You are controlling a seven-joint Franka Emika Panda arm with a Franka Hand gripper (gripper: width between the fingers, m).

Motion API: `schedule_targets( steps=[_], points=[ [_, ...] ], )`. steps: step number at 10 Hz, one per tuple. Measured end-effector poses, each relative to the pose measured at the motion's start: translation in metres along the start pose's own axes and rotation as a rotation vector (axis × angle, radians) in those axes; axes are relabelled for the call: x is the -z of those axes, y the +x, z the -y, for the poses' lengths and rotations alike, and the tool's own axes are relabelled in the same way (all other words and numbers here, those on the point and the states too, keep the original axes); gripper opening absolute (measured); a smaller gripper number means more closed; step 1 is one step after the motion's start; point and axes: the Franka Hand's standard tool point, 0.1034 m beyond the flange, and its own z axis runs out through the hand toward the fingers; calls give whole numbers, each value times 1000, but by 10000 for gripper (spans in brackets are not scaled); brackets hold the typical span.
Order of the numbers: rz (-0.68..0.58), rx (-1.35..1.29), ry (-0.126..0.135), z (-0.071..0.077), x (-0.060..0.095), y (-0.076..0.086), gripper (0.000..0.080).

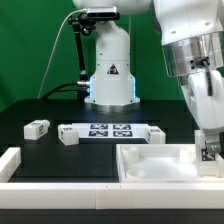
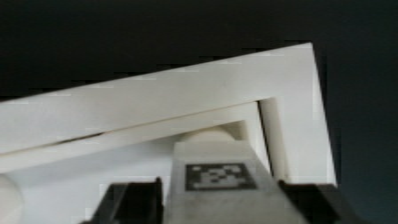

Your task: Assemble one leg

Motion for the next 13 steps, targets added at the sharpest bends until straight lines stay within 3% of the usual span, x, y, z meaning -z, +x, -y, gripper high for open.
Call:
schedule_targets(
  steps=[1,2,3,4,6,8,12,13],
  points=[
    [0,27,0,0,0,0,405],
    [1,100,-8,-1,0,1,582],
    [9,136,-39,-3,-1,-2,582],
    [12,227,-64,-4,-1,-4,638],
    [10,486,-115,-4,-1,-6,646],
    [17,732,-145,-3,-1,-3,649],
    [21,1144,-195,-2,1,-5,649],
    [34,1284,-194,1,2,-1,649]
  ],
)
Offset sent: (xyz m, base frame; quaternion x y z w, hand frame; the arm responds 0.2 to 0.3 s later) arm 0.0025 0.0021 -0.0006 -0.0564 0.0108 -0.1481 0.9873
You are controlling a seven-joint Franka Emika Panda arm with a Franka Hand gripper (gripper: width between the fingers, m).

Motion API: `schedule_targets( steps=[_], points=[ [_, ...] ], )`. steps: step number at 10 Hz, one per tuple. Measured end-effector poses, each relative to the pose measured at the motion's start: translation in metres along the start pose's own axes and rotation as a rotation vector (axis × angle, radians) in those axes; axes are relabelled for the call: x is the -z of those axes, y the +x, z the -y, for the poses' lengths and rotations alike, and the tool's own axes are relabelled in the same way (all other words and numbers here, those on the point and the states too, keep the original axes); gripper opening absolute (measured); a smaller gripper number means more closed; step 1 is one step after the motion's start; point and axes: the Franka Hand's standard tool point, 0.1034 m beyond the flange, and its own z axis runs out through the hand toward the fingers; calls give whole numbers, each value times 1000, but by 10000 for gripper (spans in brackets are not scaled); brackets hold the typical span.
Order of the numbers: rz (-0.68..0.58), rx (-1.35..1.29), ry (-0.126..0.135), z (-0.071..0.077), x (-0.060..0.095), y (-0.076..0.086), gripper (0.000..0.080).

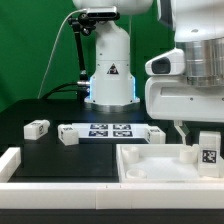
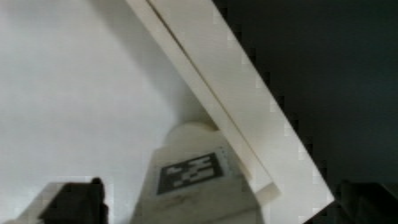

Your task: Assemble one leg

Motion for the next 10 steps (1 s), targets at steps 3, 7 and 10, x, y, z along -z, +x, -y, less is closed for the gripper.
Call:
schedule_targets(
  steps=[3,7,10],
  points=[
    [0,57,0,-4,0,2,549],
    [-1,27,-1,-5,0,3,291],
    [-40,-301,27,-5,0,2,291]
  ],
)
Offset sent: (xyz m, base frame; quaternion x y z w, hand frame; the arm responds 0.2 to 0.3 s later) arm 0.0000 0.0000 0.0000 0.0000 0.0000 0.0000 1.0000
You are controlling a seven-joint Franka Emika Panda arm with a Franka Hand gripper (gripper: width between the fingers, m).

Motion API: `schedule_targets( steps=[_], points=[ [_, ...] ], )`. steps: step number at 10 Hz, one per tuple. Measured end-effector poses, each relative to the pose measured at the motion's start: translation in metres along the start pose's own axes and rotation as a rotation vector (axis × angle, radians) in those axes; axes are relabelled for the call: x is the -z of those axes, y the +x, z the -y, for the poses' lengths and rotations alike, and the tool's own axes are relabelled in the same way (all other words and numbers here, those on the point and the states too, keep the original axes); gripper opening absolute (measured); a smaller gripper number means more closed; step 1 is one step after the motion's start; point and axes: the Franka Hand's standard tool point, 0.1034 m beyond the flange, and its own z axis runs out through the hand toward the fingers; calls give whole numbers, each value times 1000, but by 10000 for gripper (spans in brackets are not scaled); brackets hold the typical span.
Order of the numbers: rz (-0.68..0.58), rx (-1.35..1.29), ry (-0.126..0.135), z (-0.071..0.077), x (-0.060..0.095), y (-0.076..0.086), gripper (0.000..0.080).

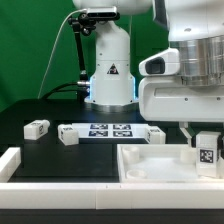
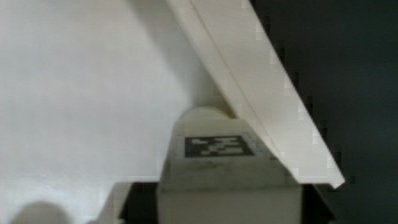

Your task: Assemble one leg

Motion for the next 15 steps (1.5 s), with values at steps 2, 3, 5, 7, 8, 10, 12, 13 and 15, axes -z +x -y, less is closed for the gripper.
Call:
schedule_targets(
  steps=[2,3,5,7,8,10,12,13,15],
  points=[
    [-9,-224,41,-1,0,0,291],
    [-10,-370,62,0,0,1,291],
    [-2,-620,86,1,0,3,291],
    [-2,-875,98,4,-1,1,291],
    [1,-992,108,4,-1,1,291],
    [12,-1153,119,5,-1,1,291],
    [23,-1276,130,6,-1,3,291],
    [29,-1329,133,6,-1,3,291],
    [31,-1339,133,6,-1,3,413]
  ],
)
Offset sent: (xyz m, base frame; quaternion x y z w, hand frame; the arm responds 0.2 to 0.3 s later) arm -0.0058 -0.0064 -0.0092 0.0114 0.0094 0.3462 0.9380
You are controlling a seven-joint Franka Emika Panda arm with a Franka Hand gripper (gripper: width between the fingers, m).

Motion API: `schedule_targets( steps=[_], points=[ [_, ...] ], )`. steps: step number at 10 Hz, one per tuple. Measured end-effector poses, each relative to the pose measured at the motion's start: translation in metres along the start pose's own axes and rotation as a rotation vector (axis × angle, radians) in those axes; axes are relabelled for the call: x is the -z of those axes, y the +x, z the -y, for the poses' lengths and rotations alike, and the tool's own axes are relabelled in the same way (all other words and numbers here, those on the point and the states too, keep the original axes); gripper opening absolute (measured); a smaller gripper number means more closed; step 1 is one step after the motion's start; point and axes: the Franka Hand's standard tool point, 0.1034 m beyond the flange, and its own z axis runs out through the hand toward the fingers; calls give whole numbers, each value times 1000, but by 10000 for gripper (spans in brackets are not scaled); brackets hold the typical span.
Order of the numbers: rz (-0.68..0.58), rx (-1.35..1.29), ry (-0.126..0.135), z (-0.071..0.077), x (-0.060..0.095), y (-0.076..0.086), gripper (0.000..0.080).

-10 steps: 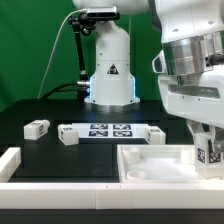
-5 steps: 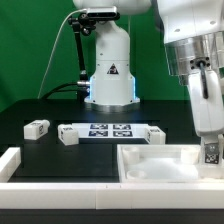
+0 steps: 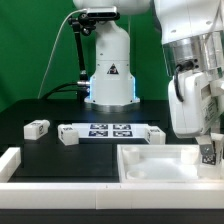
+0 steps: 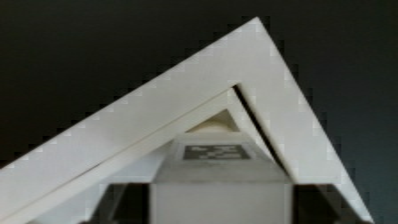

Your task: Assemble one leg

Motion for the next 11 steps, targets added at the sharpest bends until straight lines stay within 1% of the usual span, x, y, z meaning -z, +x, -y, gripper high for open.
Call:
schedule_targets(
  steps=[1,2,3,4,6,7,9,11],
  points=[
    [-3,30,-6,-1,0,0,413],
    [-4,86,-34,-5,-1,-2,559],
    [-5,98,-51,-5,-1,-2,622],
    [-5,172,-71,-6,-2,-2,641],
    [2,438,-122,-7,-1,-4,648],
    [8,556,-130,-6,-1,-6,648],
    [-5,767,-165,-7,2,-8,649],
    [-9,963,-166,-6,3,-9,649]
  ],
)
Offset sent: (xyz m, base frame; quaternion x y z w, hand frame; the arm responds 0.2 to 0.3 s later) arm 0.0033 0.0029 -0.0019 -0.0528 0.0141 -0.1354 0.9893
